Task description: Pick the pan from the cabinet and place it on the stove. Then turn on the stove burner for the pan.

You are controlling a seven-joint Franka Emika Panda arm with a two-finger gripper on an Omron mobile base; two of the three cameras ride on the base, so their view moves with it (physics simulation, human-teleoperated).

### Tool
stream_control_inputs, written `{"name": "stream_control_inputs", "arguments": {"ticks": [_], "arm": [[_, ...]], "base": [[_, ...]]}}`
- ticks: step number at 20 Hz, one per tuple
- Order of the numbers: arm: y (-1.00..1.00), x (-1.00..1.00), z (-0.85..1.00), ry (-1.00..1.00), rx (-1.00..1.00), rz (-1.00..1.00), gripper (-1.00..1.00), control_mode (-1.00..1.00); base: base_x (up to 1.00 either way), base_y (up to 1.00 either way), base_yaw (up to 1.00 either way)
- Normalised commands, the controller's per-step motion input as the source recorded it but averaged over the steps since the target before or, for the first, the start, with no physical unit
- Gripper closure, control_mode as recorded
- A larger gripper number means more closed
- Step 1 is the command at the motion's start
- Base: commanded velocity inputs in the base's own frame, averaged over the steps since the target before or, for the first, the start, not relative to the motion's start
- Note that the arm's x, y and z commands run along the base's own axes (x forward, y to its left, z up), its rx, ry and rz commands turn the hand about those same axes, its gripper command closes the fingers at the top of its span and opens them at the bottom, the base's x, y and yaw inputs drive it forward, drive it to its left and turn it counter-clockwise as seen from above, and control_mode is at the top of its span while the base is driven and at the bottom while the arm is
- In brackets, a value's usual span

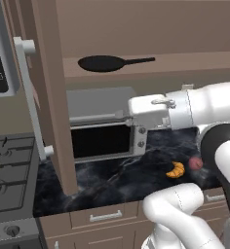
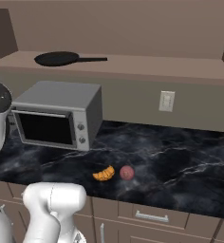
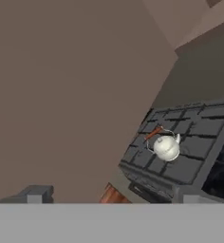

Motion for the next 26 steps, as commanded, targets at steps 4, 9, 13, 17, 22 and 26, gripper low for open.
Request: {"name": "stream_control_inputs", "arguments": {"ticks": [4,9,13,17,22,26], "arm": [[-0.59,0.00,0.63,-0.26,0.03,0.00,-1.00,-1.00],[-0.46,0.06,0.36,-0.18,-0.02,-0.04,-1.00,-1.00],[-0.58,0.09,0.10,-0.26,-0.12,-0.01,-1.00,-1.00],[-0.74,0.05,0.14,-0.25,-0.10,0.02,-1.00,-1.00],[-0.74,0.22,-0.04,-0.07,-0.02,0.06,-1.00,-1.00],[-0.66,0.37,-0.02,0.00,0.00,0.03,-1.00,-1.00]], "base": [[0.00,0.00,0.00],[0.00,0.00,0.00],[0.00,0.00,0.00],[0.00,0.00,0.00],[0.00,0.00,0.00],[0.00,0.00,0.00]]}}
